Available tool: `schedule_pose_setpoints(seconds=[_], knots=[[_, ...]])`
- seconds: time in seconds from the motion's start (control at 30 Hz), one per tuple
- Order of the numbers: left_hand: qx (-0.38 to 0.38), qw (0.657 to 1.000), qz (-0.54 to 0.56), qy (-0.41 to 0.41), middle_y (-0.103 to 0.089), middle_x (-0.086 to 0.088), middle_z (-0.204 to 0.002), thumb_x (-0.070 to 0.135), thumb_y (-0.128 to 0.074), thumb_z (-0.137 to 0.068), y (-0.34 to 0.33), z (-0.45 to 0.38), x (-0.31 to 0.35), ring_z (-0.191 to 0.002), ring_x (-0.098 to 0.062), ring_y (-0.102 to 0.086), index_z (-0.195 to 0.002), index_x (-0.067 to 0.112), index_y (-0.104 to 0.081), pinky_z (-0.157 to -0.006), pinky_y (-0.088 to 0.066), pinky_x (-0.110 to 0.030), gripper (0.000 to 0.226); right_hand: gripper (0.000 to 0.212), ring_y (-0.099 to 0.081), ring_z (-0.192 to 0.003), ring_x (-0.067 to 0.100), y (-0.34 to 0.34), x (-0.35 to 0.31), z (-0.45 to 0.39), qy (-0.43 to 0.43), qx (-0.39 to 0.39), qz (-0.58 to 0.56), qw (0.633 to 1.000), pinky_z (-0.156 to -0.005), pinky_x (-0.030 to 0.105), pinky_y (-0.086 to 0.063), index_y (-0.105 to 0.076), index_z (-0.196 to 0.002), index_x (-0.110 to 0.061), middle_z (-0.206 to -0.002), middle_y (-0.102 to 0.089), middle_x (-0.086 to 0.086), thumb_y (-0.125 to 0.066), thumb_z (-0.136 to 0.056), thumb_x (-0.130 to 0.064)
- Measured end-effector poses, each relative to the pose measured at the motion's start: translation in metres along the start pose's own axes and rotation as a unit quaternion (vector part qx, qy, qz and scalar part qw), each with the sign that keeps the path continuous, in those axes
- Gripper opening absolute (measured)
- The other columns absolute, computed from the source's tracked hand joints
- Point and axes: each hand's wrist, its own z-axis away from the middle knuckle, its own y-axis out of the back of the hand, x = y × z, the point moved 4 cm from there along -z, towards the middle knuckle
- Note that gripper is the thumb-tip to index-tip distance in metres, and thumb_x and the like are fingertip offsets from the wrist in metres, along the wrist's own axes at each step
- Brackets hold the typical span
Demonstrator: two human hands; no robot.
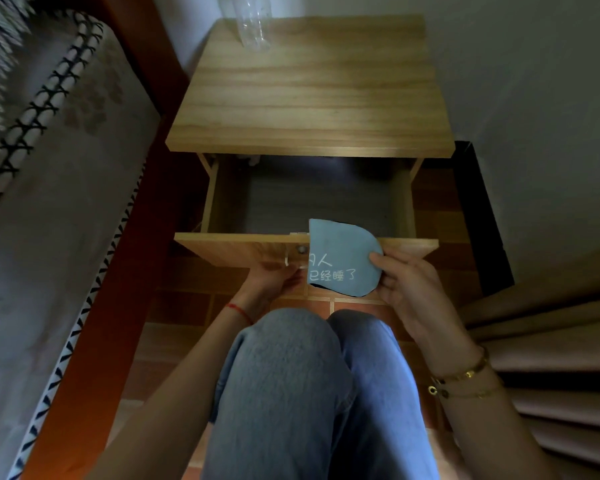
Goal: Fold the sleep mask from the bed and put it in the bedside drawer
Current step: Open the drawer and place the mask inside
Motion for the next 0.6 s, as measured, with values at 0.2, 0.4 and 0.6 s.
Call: schedule_pose_setpoints(seconds=[0.2,0.4,0.6], knots=[[-0.017,1.000,-0.012,-0.004,-0.061,-0.030,-0.122,0.014,-0.052,-0.097,0.000,0.020,0.006,-0.097,-0.030,-0.060,-0.123,-0.007,-0.056,-0.076,-0.053,-0.029,0.033,0.013,-0.071,-0.093,0.019,-0.003,0.002,0.000,-0.002,0.002,0.010,1.000,-0.067,0.025,-0.060,-0.067,-0.091,-0.015,-0.101,-0.072,0.008,-0.059,-0.089,-0.005],[-0.045,0.992,-0.115,0.006,-0.069,-0.005,-0.101,0.033,-0.054,-0.094,0.012,0.041,0.021,-0.091,-0.017,-0.065,-0.109,0.016,-0.064,-0.073,-0.052,-0.027,0.024,0.012,-0.072,-0.088,0.016,-0.005,-0.001,-0.001,-0.002,0.005,0.004,1.000,-0.061,0.021,-0.057,-0.067,-0.092,-0.016,-0.100,-0.072,0.007,-0.061,-0.088,-0.006],[-0.092,0.993,-0.078,-0.018,-0.076,-0.007,-0.096,0.033,-0.054,-0.094,0.022,0.061,0.060,-0.088,-0.017,-0.074,-0.104,0.011,-0.070,-0.072,-0.060,-0.023,0.029,0.023,-0.070,-0.099,0.021,-0.008,-0.008,-0.005,0.002,-0.015,0.010,1.000,-0.067,0.024,-0.059,-0.065,-0.111,-0.009,-0.110,-0.071,0.010,-0.061,-0.088,-0.008]])
